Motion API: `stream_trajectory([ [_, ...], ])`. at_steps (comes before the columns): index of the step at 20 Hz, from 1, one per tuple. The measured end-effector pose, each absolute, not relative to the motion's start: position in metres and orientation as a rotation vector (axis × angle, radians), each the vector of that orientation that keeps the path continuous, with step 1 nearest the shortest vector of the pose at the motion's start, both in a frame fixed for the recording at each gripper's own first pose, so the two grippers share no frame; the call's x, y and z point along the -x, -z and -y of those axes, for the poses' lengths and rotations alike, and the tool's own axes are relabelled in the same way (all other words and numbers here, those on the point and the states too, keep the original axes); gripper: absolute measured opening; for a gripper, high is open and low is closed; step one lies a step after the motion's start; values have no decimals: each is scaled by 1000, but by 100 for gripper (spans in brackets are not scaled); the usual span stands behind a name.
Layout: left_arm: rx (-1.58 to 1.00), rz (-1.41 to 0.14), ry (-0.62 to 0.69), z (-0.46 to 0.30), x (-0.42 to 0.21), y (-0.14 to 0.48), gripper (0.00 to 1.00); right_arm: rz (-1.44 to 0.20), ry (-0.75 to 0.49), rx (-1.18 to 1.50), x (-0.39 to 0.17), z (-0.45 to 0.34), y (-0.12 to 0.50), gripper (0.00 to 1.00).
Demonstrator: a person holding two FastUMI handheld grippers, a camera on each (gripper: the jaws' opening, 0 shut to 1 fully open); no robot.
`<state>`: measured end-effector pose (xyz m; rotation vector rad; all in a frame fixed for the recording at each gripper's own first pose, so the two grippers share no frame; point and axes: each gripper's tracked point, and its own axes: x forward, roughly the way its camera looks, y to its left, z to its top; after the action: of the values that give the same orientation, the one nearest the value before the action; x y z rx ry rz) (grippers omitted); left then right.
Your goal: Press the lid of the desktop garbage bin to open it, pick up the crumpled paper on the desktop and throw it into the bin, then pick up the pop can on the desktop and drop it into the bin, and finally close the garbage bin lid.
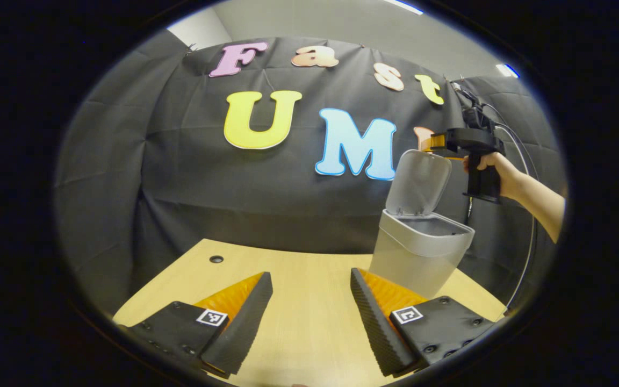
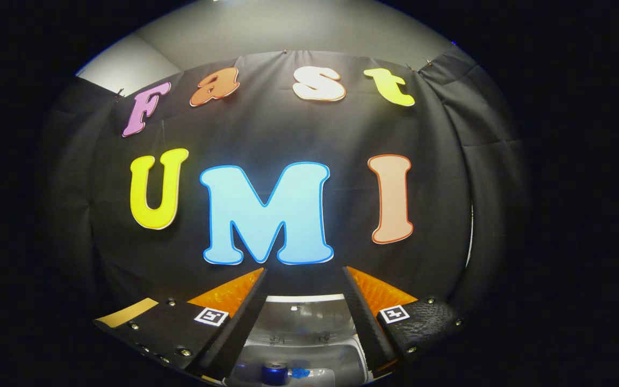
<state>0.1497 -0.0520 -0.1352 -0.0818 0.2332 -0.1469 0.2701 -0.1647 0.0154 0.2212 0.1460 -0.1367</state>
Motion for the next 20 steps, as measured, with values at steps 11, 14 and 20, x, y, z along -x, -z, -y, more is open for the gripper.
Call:
stream_trajectory([
  [11,50,-210,162,71,-128,121,95,-220,78,-233,-208,140,36,87],
  [14,43,-210,173,75,-127,119,95,-305,52,-230,-195,123,75,87],
  [20,33,-212,172,76,-125,119,96,-288,59,-208,-185,112,108,87],
])
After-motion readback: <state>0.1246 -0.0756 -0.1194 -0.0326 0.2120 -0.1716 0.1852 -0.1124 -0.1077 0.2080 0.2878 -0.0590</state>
